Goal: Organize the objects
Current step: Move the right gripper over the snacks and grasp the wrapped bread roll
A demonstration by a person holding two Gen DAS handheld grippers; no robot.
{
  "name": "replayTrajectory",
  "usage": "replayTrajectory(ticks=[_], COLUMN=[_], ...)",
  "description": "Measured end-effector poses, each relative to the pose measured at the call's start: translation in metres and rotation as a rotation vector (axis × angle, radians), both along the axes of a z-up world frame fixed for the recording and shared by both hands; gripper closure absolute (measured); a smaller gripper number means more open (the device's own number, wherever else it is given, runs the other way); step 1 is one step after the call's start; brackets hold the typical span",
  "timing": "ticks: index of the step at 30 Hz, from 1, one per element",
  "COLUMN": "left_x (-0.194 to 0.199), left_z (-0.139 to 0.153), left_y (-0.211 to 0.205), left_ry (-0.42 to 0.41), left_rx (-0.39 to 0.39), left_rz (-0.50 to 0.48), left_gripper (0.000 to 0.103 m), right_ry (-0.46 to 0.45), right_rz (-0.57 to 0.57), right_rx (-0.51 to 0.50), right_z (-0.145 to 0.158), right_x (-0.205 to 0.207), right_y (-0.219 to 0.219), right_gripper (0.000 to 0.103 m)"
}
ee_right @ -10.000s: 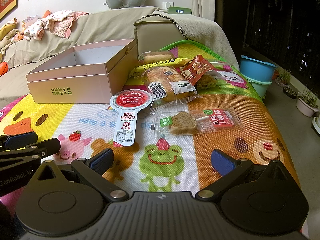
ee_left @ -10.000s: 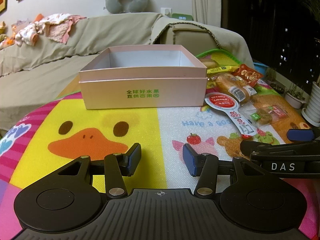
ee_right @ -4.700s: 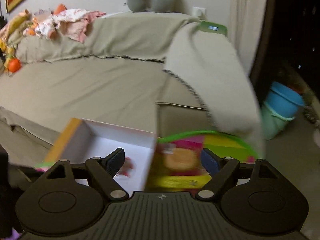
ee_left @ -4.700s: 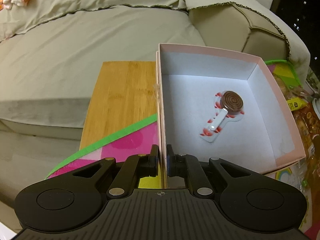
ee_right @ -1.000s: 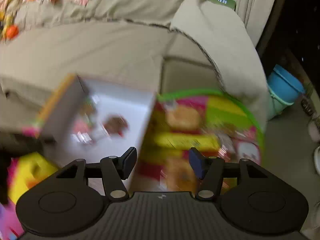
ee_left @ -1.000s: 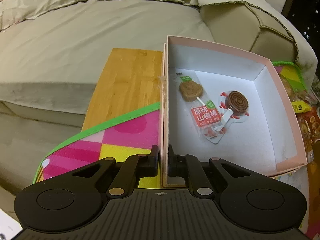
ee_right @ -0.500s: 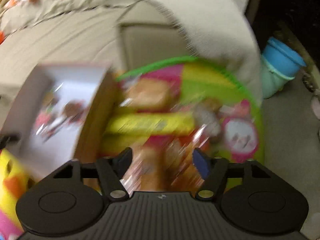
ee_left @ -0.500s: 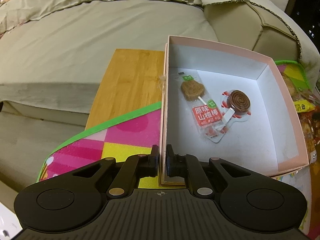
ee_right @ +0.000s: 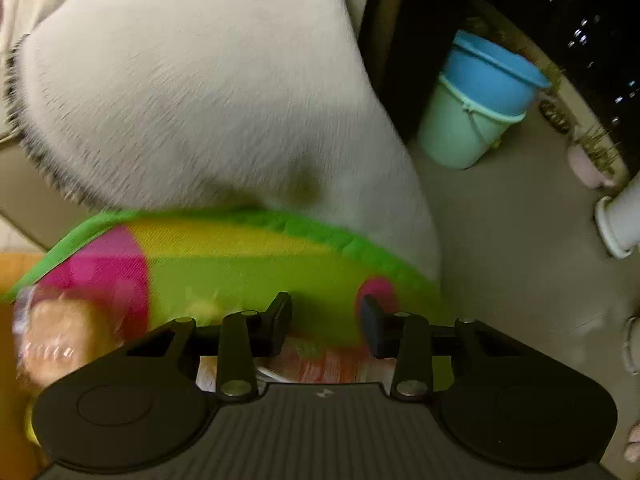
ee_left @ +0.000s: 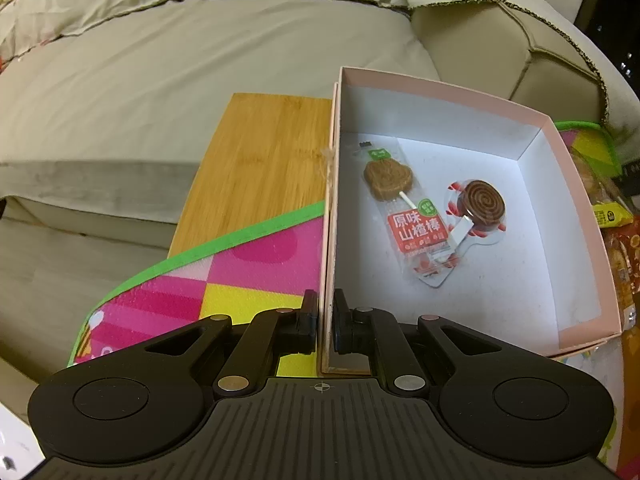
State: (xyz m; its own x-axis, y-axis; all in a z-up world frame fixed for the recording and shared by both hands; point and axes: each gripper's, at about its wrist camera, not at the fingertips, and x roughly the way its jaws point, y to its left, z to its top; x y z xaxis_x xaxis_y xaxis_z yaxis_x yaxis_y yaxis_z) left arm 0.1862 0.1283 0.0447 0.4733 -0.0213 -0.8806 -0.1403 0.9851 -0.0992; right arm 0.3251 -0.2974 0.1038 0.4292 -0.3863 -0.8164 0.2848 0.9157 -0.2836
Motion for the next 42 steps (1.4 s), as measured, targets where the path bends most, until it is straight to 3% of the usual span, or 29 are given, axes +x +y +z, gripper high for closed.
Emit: replayTrajectory(ticks=[2, 6, 13, 15, 17, 20, 22, 25, 28, 31, 33, 34, 35, 42], left_x=[0.001, 0.000, -0.001, -0.002, -0.003, -0.004, -0.005, -0.005, -0.005, -0.005, -0.004, -0.005, -0.005, -0.006], left_z=[0.000, 0.000, 0.000, 0.000, 0.000, 0.000, 0.000, 0.002, 0.002, 0.001, 0.000, 0.000, -0.001, -0.003], left_y=[0.000, -0.002, -0.004, -0.004, -0.004, -0.004, -0.003, -0.001, -0.001, 0.000, -0.001, -0.001, -0.001, 0.003], left_ry=[0.003, 0.005, 0.006, 0.006, 0.004, -0.002, -0.005, -0.007, -0.009, -0.009, -0.008, -0.008, -0.009, -0.008], left_rx=[0.001, 0.012, 0.022, 0.019, 0.014, 0.007, 0.001, -0.008, -0.012, -0.014, -0.012, -0.011, -0.011, -0.035], left_rz=[0.004, -0.006, -0.017, -0.017, -0.017, -0.016, -0.011, -0.007, -0.005, 0.001, 0.006, 0.008, 0.009, 0.025], left_gripper=[0.094, 0.094, 0.094, 0.094, 0.094, 0.094, 0.094, 0.094, 0.094, 0.094, 0.094, 0.094, 0.094, 0.094], right_ry=[0.010, 0.013, -0.021, -0.049, -0.074, -0.091, -0.094, -0.114, -0.142, -0.145, -0.095, -0.053, -0.011, 0.101], right_rz=[0.023, 0.058, 0.066, 0.096, 0.167, 0.284, 0.298, 0.292, 0.266, 0.214, 0.185, 0.179, 0.173, 0.233], right_rx=[0.056, 0.040, 0.117, 0.077, 0.015, -0.036, 0.018, 0.108, 0.153, 0.152, 0.119, 0.108, 0.108, 0.045], right_z=[-0.001, -0.004, 0.010, 0.020, 0.027, 0.037, 0.047, 0.051, 0.042, 0.024, 0.008, 0.000, -0.006, -0.010], right_x=[-0.015, -0.059, -0.123, -0.135, -0.141, -0.134, -0.118, -0.085, -0.041, 0.007, 0.034, 0.042, 0.047, -0.007], right_y=[0.005, 0.021, 0.031, 0.042, 0.058, 0.081, 0.093, 0.105, 0.115, 0.120, 0.119, 0.118, 0.116, 0.102], right_gripper=[0.066, 0.068, 0.069, 0.066, 0.055, 0.046, 0.044, 0.030, 0.024, 0.024, 0.038, 0.053, 0.059, 0.059])
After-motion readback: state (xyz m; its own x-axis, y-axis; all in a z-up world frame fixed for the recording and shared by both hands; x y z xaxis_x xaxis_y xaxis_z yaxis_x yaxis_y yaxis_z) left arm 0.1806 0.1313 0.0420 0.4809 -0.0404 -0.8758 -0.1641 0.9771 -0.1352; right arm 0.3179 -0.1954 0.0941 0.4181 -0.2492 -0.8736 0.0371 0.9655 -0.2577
